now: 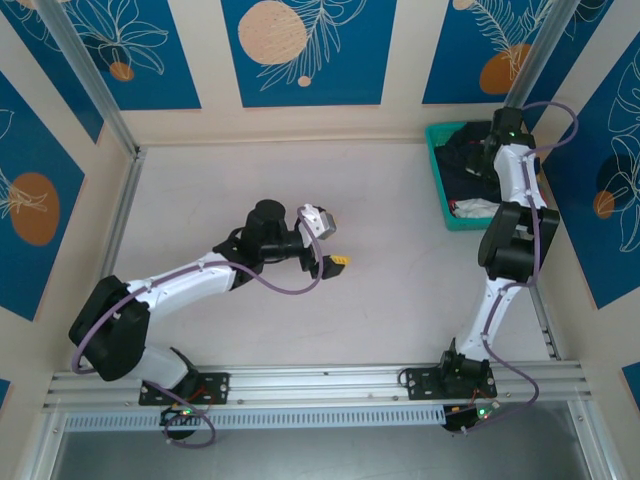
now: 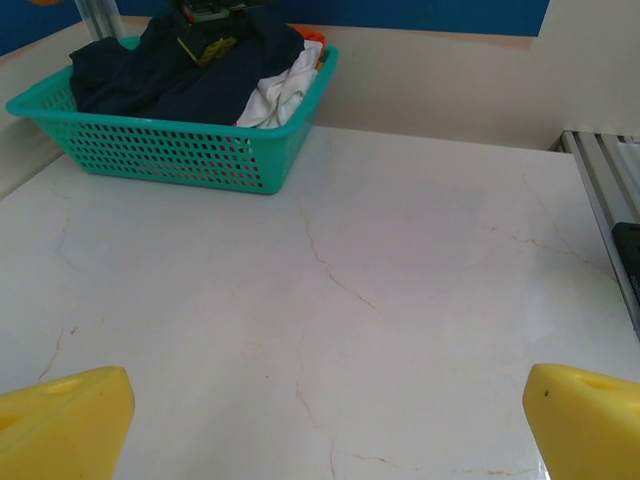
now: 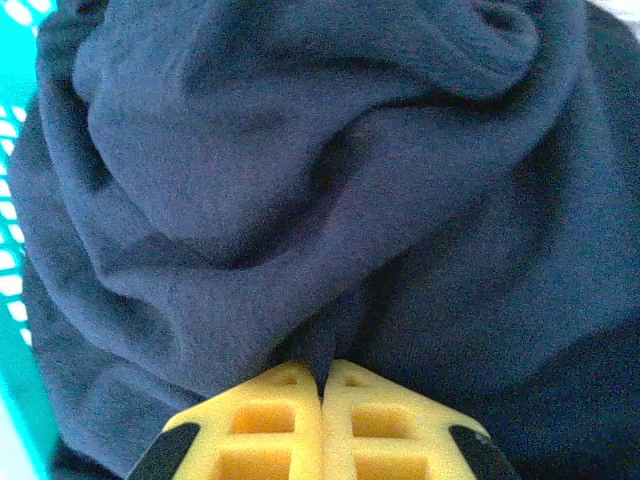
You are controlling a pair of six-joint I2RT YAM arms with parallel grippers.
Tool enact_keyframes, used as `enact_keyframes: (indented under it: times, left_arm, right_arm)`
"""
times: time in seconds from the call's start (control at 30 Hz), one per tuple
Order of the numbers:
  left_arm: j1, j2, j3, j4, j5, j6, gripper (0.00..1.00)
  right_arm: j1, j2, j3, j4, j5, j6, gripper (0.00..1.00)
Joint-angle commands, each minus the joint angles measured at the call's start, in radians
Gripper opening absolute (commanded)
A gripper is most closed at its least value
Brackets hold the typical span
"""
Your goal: Fold and stack the t-shirts
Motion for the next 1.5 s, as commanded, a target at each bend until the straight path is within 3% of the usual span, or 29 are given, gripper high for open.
enact_keyframes:
  times: [0.0, 0.37, 0.6, 0.7, 0.97, 1.2, 1.47]
  left_arm:
    - [-0.011, 0.017, 0.047, 0.045, 0.017, -0.014, 1.0]
    - [-0.011, 0.041, 0.068, 0.061, 0.045, -0.031, 1.0]
    - [-0.012, 0.037, 0.061, 0.072, 0.034, -0.038, 1.0]
    - [-0.011, 0.04, 0.061, 0.077, 0.033, -0.041, 1.0]
    - [-0.011, 0.043, 0.058, 0.086, 0.034, -0.05, 1.0]
    - [-0.011, 0.049, 0.069, 0.094, 0.036, -0.051, 1.0]
    - [-0.012, 0.067, 0.077, 0.114, 0.064, -0.062, 1.0]
  right_arm:
    - [0.003, -0.103, 0.029, -0.006, -0.06, 0.047, 0.0]
    - [0.047, -0.264, 0.098, 0.056, -0.097, 0.063, 0.0]
    - [0.065, -0.299, 0.247, 0.101, -0.135, 0.045, 0.0]
    - [0.041, -0.284, 0.287, 0.085, -0.194, 0.146, 0.0]
    - [0.095, -0.314, 0.234, 0.158, -0.14, 0.133, 0.0]
    - [0.156, -0.461, 0.074, 0.359, -0.069, 0.093, 0.0]
    - [0.187, -0.484, 0.213, 0.356, -0.072, 0.038, 0.0]
